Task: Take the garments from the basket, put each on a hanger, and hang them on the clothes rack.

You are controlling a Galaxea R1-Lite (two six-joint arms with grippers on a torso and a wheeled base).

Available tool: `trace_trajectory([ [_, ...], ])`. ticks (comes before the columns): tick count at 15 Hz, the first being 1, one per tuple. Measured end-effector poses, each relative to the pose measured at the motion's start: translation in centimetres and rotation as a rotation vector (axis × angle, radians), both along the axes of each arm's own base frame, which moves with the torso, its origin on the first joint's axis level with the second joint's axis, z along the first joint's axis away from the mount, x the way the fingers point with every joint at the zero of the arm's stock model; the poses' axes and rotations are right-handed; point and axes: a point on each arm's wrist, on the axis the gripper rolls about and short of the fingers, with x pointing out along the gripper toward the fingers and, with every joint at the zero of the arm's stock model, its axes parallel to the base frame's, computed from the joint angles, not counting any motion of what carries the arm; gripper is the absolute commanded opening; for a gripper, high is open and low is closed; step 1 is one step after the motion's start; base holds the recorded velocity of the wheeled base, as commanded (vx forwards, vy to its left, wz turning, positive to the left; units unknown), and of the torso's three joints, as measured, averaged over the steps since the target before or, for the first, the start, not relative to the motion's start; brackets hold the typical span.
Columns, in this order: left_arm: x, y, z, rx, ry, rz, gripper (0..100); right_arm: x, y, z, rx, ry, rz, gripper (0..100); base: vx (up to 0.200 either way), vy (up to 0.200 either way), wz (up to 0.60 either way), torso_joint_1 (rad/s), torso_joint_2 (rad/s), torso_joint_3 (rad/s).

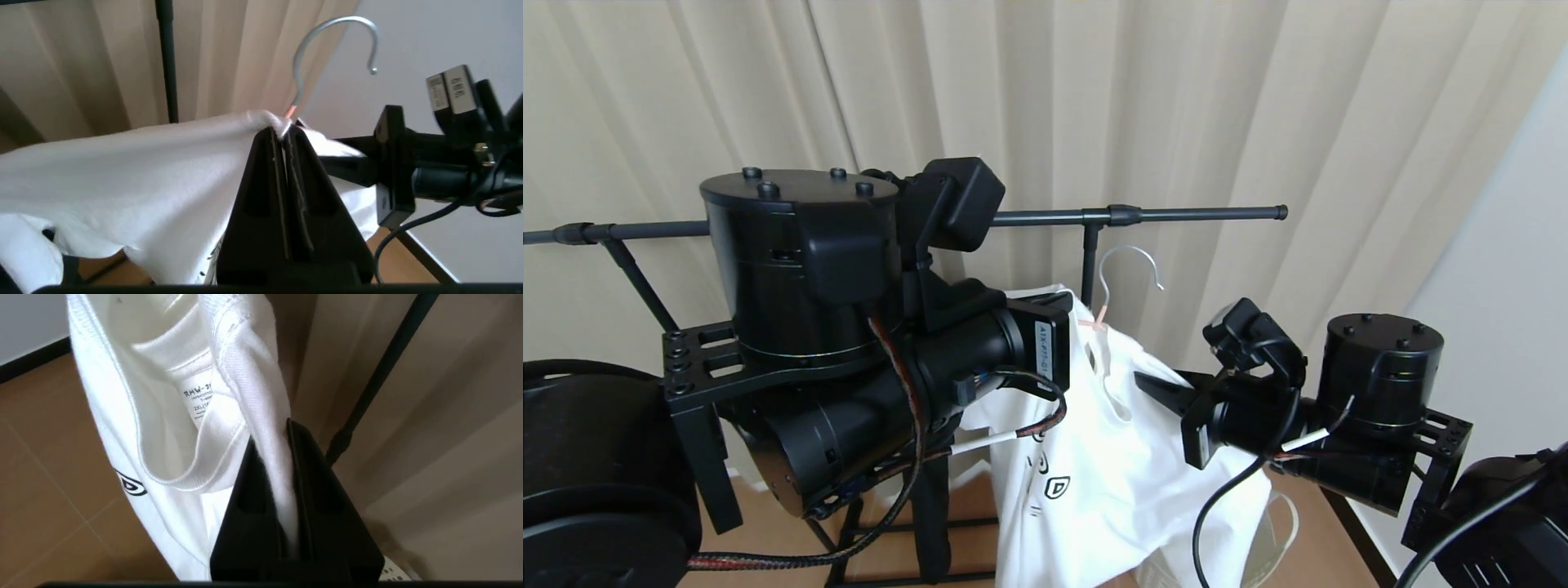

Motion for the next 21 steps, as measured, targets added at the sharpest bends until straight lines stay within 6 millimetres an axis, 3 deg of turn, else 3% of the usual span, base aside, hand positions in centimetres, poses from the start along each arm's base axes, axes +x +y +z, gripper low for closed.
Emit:
trace_trajectory([
  [21,-0.1,0.4,-1.6,0.034,0.034,0.007,0,0.2,0.0,2.6,0.155,-0.122,-0.059,0,0.0,0.0,0.0,0.0,0.0,0.0],
])
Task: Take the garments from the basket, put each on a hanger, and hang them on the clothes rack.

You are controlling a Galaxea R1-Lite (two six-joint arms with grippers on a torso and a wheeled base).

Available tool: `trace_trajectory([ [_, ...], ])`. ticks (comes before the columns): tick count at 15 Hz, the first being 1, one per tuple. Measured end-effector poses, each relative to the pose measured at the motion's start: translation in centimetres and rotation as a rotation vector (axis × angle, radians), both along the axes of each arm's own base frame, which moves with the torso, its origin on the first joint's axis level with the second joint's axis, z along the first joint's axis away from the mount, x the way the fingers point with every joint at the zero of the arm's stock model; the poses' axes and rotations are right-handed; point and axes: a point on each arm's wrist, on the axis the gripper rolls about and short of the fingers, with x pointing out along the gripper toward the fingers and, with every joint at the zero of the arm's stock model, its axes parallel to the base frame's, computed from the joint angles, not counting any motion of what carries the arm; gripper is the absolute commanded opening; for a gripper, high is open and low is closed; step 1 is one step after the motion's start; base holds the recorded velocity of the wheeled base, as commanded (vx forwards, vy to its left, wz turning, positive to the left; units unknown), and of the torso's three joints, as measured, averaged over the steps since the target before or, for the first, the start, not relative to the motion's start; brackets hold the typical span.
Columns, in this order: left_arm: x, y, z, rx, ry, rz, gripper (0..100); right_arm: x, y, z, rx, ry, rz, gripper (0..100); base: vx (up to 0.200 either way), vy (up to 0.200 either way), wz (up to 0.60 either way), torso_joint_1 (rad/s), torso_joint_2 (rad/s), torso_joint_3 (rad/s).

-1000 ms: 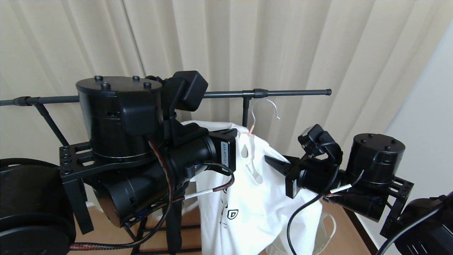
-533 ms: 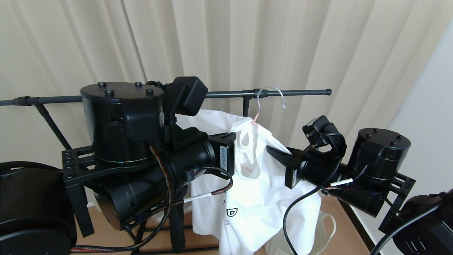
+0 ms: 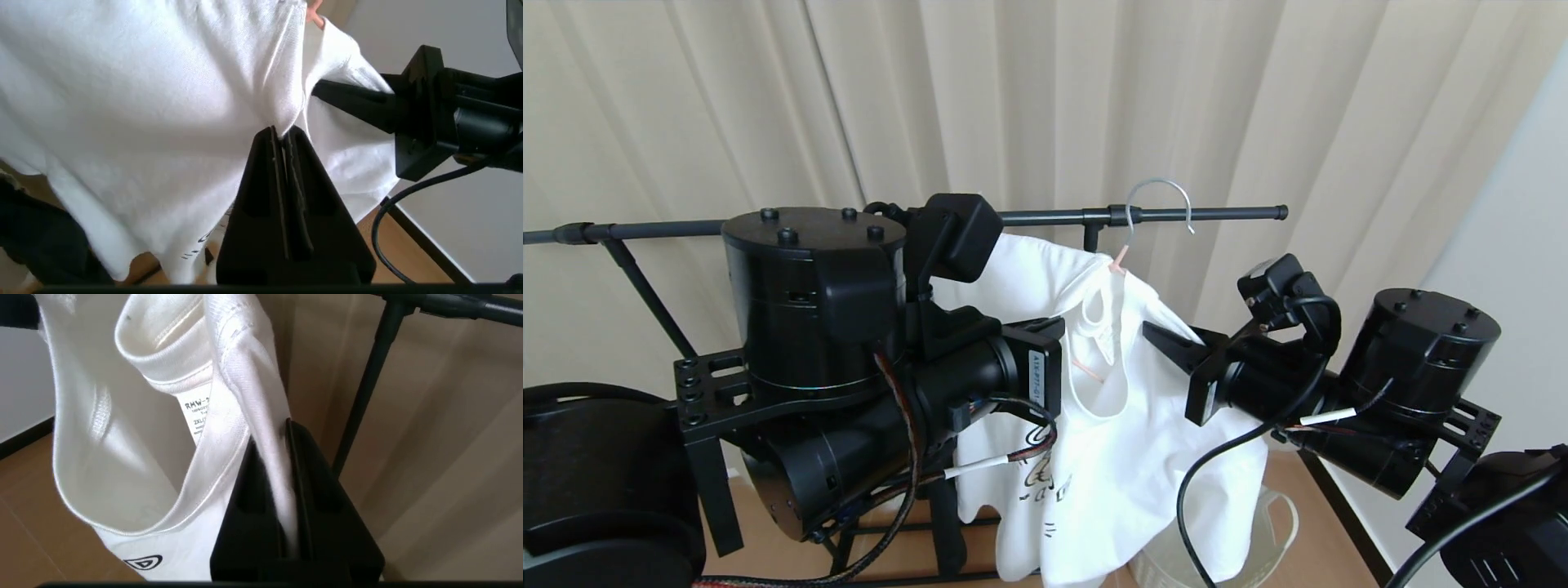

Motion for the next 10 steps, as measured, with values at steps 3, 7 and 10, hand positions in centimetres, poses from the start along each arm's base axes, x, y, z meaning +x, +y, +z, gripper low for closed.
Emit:
trace_trajectory([
  [3,0.08,-0.05,-0.09,0.002,0.002,0.0,0,-0.26,-0.15,0.3,0.006,-0.007,0.002,0,0.0,0.0,0.0,0.0,0.0,0.0],
  [7,0.24,-0.22,-0.31,0.009,0.005,0.0,100,-0.66,-0.39,0.76,0.014,-0.019,0.004,0,0.0,0.0,0.0,0.0,0.0,0.0],
  [10,0.28,-0.21,-0.42,0.012,0.007,0.002,100,-0.88,-0.49,0.81,0.018,-0.026,0.007,0,0.0,0.0,0.0,0.0,0.0,0.0],
])
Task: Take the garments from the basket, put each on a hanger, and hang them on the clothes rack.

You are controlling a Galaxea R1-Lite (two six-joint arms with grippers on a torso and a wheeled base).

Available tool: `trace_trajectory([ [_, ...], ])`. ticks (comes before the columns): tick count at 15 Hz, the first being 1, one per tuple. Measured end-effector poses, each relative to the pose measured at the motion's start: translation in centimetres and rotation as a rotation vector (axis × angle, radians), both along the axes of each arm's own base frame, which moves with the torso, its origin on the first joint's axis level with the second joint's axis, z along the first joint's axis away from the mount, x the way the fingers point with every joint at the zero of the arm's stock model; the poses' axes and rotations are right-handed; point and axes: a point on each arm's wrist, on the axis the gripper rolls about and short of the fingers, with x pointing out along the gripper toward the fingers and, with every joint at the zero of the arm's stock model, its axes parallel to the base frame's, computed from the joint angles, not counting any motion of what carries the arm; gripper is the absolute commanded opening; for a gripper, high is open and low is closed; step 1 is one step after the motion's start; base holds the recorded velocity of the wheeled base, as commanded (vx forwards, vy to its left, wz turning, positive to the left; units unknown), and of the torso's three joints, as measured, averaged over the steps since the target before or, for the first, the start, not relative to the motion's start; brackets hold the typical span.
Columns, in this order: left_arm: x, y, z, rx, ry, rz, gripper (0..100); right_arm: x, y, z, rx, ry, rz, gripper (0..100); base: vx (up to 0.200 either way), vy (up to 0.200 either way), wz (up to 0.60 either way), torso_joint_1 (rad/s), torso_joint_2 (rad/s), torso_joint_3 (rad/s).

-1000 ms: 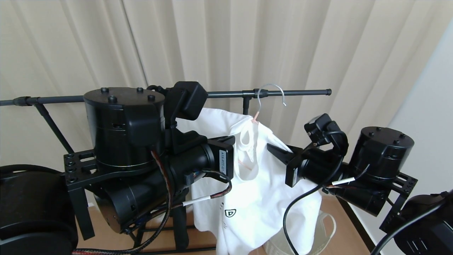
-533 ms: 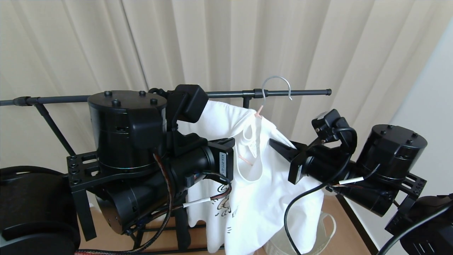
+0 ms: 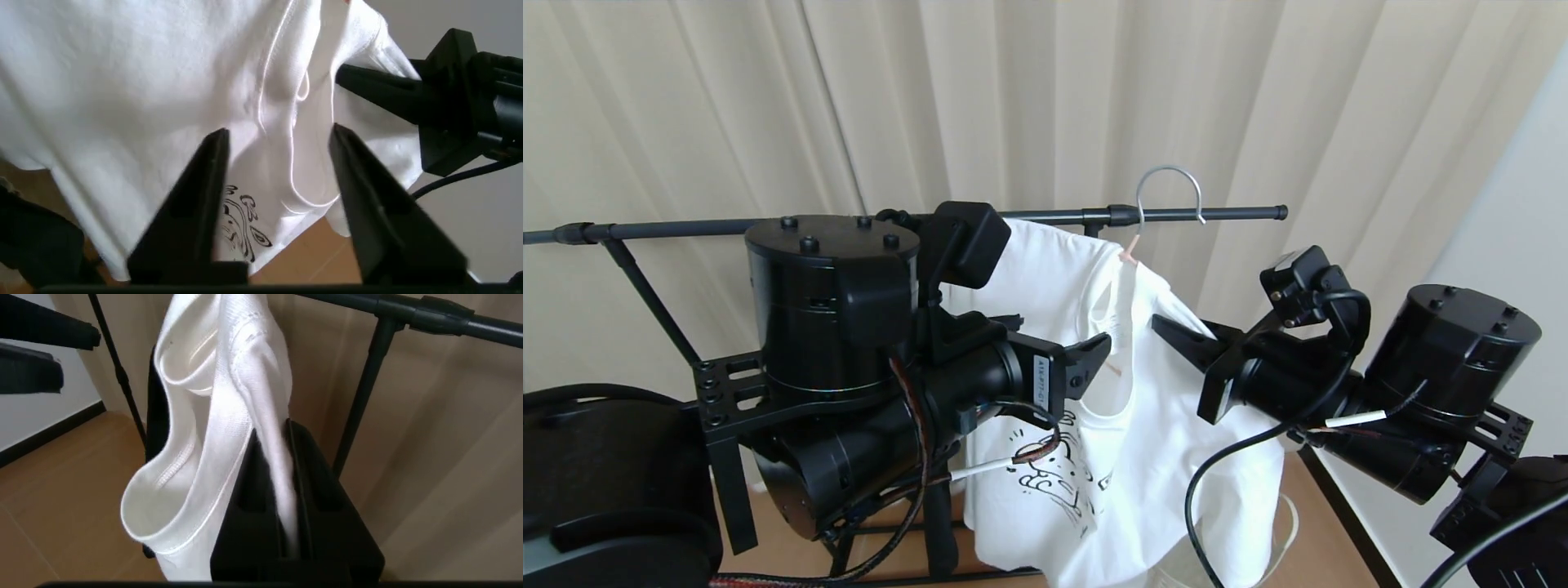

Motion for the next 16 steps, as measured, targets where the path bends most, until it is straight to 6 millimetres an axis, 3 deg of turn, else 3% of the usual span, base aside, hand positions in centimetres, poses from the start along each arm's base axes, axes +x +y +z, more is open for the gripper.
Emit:
trace_trajectory([
  [16,1.3,4.7,-0.3,-0.019,-0.021,0.151,100,-1.0,-1.8,0.9,0.018,-0.042,0.095,0,0.0,0.0,0.0,0.0,0.0,0.0],
])
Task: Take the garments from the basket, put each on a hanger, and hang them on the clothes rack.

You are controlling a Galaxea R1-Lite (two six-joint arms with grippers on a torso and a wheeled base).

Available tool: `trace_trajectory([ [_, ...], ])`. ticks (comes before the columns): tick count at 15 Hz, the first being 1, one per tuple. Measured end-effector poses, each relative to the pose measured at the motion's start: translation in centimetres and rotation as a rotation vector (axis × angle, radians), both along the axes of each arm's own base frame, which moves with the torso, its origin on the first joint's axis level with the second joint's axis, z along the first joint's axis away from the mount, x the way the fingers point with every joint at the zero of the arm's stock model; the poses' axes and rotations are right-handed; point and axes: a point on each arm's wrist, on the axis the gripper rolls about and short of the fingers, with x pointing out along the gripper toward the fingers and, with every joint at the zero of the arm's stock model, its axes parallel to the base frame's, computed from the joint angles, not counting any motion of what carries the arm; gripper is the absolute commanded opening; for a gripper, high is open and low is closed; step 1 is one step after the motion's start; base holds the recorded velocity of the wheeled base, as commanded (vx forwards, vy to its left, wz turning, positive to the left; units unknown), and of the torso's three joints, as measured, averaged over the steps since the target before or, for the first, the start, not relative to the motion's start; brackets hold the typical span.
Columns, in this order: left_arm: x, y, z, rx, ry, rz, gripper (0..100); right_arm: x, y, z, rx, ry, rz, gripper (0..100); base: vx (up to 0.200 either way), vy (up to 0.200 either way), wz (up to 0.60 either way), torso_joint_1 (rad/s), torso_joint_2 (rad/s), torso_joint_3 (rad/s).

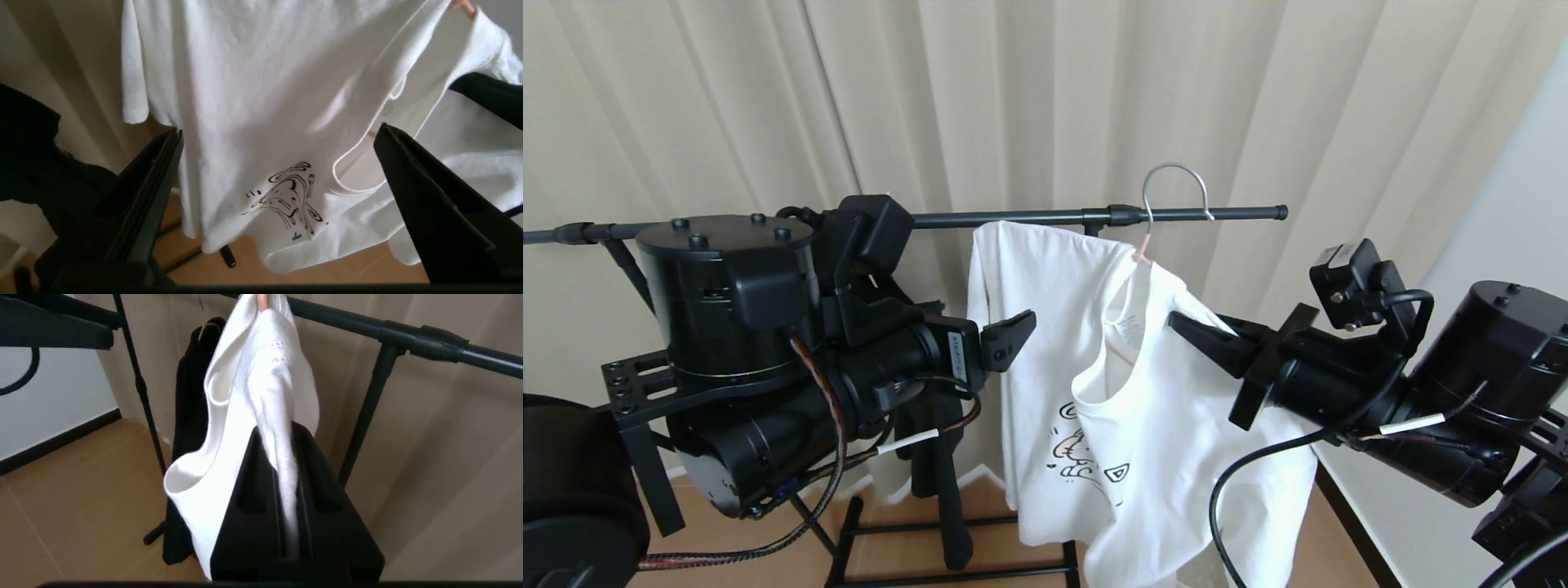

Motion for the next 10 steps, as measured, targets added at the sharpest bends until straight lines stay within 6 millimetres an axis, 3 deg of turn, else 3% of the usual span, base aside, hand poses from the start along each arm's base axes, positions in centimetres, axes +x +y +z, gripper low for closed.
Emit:
trace_trajectory([
  [7,0.5,2.1,-0.4,0.013,0.013,0.042,100,-0.9,-2.8,0.3,-0.005,-0.012,0.156,0,0.0,0.0,0.0,0.0,0.0,0.0],
  [10,-0.2,3.9,-0.6,0.014,0.023,-0.036,100,-1.0,-4.0,0.4,-0.005,-0.018,0.188,0,0.0,0.0,0.0,0.0,0.0,0.0],
])
